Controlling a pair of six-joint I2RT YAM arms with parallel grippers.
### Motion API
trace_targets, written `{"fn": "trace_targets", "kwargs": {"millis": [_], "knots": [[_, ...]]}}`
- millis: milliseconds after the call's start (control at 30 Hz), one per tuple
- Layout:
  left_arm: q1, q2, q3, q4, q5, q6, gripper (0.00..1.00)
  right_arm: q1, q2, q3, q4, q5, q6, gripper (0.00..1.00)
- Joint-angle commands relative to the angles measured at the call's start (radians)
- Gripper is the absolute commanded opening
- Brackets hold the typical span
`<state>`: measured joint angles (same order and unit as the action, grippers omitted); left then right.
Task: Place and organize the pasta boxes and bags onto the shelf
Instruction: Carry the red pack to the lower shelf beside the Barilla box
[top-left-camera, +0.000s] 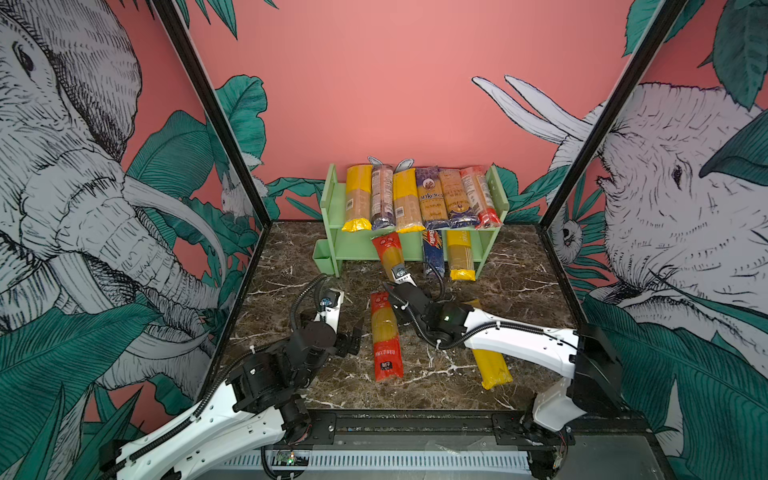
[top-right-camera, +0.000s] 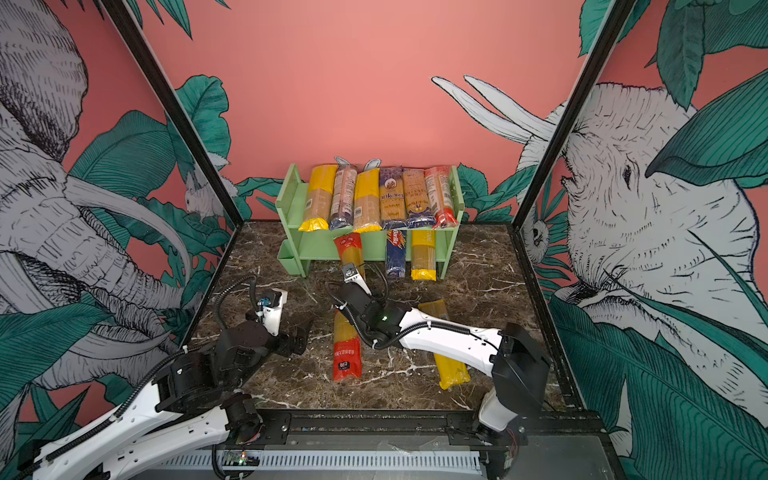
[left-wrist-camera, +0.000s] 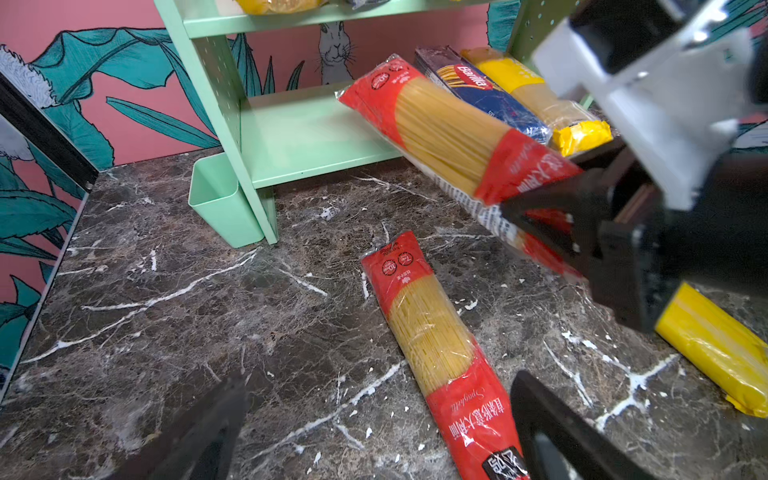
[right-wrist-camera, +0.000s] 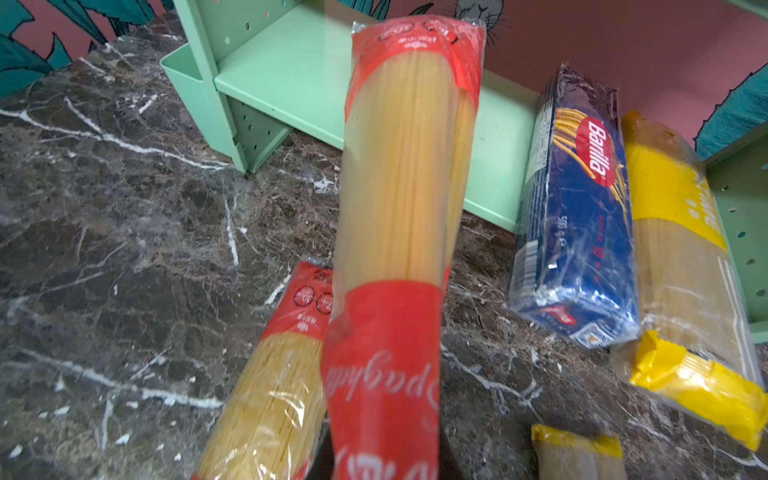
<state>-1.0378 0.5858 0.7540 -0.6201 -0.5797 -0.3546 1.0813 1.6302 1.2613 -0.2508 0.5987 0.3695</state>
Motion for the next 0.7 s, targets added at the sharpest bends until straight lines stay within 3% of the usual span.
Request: {"fn": "trace_targets", "kwargs": {"millis": [0,667], "knots": [[-0.004,-0.009,0.026,0.004,-0.026,0.040,0.99,-0.026,0.028,0.104,0.210,0.086,-0.009,0.00],[-0.004,-0.043,0.030,0.001,-0.023,0.039,0.99,-0.190,0.230,0.227,0.331,0.108,0.008,0.00]]}}
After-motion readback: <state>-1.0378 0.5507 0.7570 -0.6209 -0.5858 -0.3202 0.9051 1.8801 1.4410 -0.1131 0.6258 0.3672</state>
